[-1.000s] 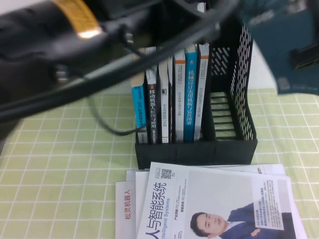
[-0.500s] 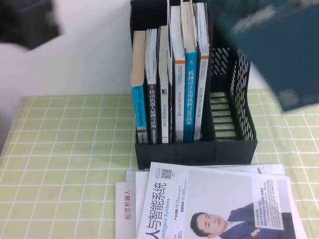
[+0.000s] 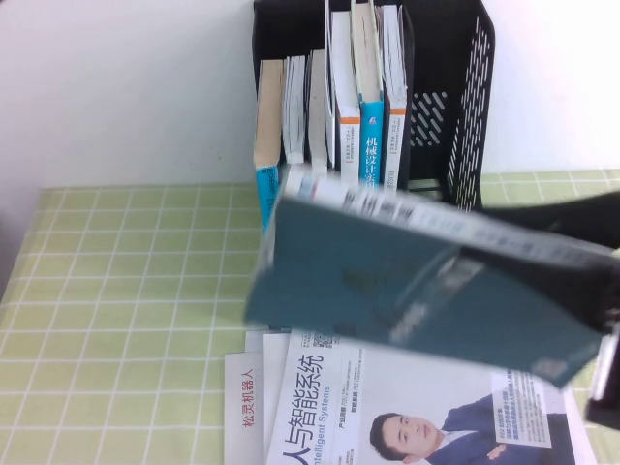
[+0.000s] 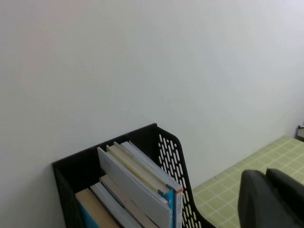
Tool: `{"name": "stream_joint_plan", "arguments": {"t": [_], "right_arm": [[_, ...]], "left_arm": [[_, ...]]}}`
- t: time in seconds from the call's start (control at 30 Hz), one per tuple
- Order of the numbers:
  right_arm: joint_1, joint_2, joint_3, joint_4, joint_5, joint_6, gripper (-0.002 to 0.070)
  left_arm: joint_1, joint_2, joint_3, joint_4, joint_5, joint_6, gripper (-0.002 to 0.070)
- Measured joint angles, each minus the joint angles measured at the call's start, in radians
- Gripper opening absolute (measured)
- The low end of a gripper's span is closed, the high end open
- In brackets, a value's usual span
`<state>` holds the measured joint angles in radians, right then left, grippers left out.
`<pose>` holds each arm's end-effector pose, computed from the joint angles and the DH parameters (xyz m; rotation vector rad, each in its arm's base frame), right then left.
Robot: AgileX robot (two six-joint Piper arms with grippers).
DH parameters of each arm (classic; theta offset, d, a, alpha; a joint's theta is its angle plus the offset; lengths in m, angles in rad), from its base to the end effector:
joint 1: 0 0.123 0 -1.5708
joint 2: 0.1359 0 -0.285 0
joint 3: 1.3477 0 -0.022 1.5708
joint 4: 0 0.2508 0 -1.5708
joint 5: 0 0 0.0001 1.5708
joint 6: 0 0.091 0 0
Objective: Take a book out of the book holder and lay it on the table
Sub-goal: Place the picked book on the book
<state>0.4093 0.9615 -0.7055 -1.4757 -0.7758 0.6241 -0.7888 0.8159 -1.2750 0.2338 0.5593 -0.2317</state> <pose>0.1455 0.1322 0.3512 -1.3500 0.9222 0.3237 0.0980 -0.0828 0.5041 0.4974 1.5185 -0.5460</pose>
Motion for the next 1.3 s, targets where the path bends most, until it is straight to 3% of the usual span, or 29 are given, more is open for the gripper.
{"name": "stream_joint_plan", "arguments": {"t": [0.17, 0.47, 0.63, 1.0, 1.3], "right_arm": [[0.0, 0.122, 0.0, -0.077, -0.008, 0.017, 0.0134], [0.0, 0.346, 0.0, -0.059, 0.016, -0.236, 0.0134], [0.0, 0.398, 0.0, -0.057, 0.008, -0.274, 0.0134], [0.004, 0.405, -0.002, -0.302, -0.14, -0.022, 0.0134], [0.019, 0.424, 0.061, -0.309, -0.111, 0.015, 0.0134]], "left_arm": [[0.0, 0.0, 0.0, -0.004, 0.027, 0.0, -0.0003], [0.0, -0.002, 0.0, -0.008, 0.104, 0.0, -0.0003], [0.0, -0.002, 0.0, -0.009, 0.122, 0.0, -0.0003], [0.0, -0.002, 0.0, -0.01, 0.17, 0.0, -0.0003], [0.0, -0.002, 0.0, -0.012, 0.179, 0.0, -0.0003]]}}
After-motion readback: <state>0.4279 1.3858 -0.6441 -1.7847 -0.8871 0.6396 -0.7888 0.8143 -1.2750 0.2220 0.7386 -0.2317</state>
